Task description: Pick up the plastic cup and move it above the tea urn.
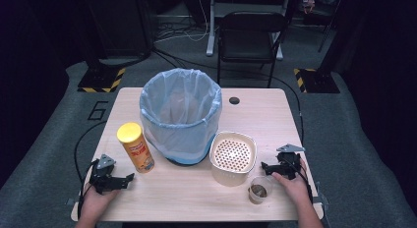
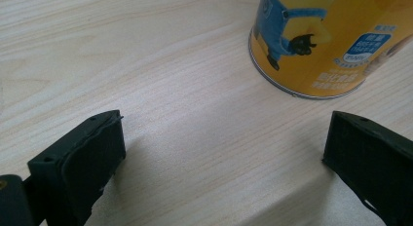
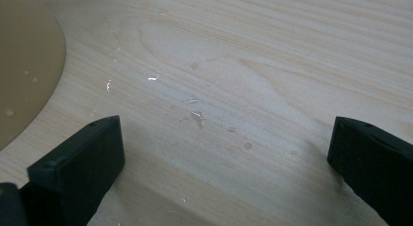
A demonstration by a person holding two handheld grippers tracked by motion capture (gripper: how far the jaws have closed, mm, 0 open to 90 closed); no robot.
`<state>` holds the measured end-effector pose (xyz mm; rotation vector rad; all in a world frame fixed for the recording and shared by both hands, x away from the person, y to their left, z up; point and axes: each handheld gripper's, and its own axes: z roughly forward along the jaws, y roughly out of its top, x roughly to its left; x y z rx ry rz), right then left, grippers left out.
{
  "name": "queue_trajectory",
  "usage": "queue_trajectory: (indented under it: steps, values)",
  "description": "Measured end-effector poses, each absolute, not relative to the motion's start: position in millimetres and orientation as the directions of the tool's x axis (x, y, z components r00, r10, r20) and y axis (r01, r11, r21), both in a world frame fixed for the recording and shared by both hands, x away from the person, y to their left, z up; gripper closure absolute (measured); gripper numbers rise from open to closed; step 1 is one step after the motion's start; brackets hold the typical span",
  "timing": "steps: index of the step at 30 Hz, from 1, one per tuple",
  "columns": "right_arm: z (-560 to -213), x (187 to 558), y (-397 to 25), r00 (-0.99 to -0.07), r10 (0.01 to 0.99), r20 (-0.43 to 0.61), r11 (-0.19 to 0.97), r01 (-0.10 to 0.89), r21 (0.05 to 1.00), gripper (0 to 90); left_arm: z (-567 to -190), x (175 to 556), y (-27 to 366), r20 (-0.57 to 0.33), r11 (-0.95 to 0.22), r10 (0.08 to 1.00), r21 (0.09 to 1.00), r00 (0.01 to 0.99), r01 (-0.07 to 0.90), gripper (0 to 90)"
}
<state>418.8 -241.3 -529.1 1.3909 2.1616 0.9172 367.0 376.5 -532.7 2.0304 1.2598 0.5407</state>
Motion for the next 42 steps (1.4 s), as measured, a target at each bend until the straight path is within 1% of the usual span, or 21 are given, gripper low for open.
queue_trajectory:
  steps: [20, 25, 28, 30, 31, 33, 35, 37, 40, 42]
  values:
    - [-528.7, 417.2, -240.8, -0.415, 0.909, 0.02, 0.277, 0.64, 0.717, 1.0, -532.2, 365.6, 376.2, -0.005, -0.302, 0.897, 0.723, 0.441, 0.622, 1.6]
    - [-529.0, 417.2, -241.5, -0.42, 0.907, 0.007, 0.288, 0.633, 0.719, 1.5, -532.2, 365.6, 376.2, -0.005, -0.302, 0.897, 0.723, 0.441, 0.622, 1.5]
    - [-528.6, 415.8, -241.3, -0.407, 0.913, 0.012, 0.273, 0.635, 0.723, 5.6, -532.2, 365.6, 376.1, -0.006, -0.301, 0.897, 0.723, 0.441, 0.622, 1.5]
    - [-527.9, 414.1, -242.7, -0.394, 0.919, 0.012, 0.258, 0.624, 0.737, 13.4, -532.1, 365.6, 376.1, -0.005, -0.302, 0.897, 0.723, 0.441, 0.622, 1.6]
    - [-526.9, 412.9, -243.4, -0.389, 0.921, 0.016, 0.252, 0.627, 0.737, 15.6, -532.1, 365.6, 376.1, -0.005, -0.302, 0.897, 0.723, 0.441, 0.622, 1.6]
    - [-527.0, 413.2, -244.2, -0.391, 0.92, 0.009, 0.257, 0.622, 0.739, 15.9, -532.1, 365.6, 376.1, -0.005, -0.302, 0.897, 0.723, 0.441, 0.622, 1.5]
    - [-525.2, 412.3, -244.7, -0.395, 0.918, 0.01, 0.262, 0.627, 0.733, 19.6, -532.1, 365.6, 376.1, -0.005, -0.302, 0.897, 0.723, 0.442, 0.622, 1.6]
    - [-524.4, 411.3, -244.0, -0.38, 0.925, 0.025, 0.242, 0.636, 0.733, 22.9, -532.1, 365.6, 376.1, -0.005, -0.302, 0.897, 0.723, 0.442, 0.622, 1.5]
    - [-523.4, 411.0, -246.0, -0.388, 0.921, 0.018, 0.252, 0.632, 0.733, 23.6, -532.1, 365.6, 376.1, -0.005, -0.302, 0.897, 0.723, 0.442, 0.622, 1.5]
    - [-520.7, 409.7, -247.6, -0.376, 0.926, 0.035, 0.229, 0.633, 0.74, 25.3, -532.1, 365.6, 376.1, -0.005, -0.301, 0.897, 0.723, 0.441, 0.622, 1.5]
